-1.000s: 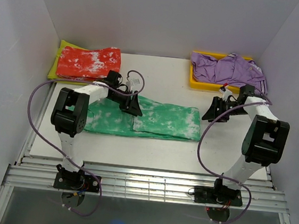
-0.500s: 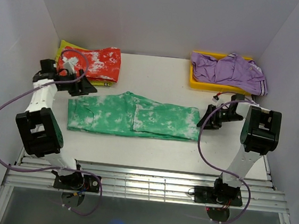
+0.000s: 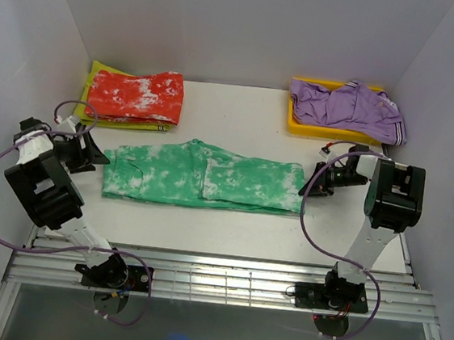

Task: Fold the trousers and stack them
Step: Fold the trousers

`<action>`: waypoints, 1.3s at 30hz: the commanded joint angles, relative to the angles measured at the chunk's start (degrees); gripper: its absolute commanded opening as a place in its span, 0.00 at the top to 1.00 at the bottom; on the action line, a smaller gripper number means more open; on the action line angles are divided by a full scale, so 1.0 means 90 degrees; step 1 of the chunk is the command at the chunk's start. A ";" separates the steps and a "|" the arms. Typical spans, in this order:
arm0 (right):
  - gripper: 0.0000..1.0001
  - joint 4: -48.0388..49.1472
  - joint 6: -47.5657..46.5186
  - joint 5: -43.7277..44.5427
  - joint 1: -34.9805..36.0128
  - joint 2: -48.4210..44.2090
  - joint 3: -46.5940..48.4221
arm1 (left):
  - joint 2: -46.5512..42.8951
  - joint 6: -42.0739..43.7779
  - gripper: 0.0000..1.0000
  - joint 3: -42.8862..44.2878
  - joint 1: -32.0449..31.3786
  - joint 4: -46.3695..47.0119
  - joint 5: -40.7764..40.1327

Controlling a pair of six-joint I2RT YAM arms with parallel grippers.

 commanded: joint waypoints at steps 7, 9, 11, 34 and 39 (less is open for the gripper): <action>0.92 -0.1622 -0.0846 0.0239 -0.0411 -0.1316 0.0761 | -0.0037 0.0913 0.22 -0.0826 -0.0368 0.0358 0.0492; 0.92 -0.1944 -0.0895 0.0161 -0.0469 -0.1414 0.0937 | -0.0105 0.0825 0.22 -0.1197 -0.0612 0.0786 0.0493; 0.92 -0.2121 -0.0895 0.0083 -0.0479 -0.1453 0.1113 | -0.0077 0.0689 0.24 -0.1383 -0.0769 0.1042 0.0512; 0.92 -0.1019 0.2140 0.0384 0.1286 -0.2010 0.3125 | -0.0018 -0.0981 1.00 -0.2126 -0.2858 0.2292 0.1166; 0.92 -0.0306 0.3078 0.0483 0.2262 -0.1660 0.3388 | -0.0037 -0.1177 1.00 -0.2146 -0.2986 0.2468 0.1205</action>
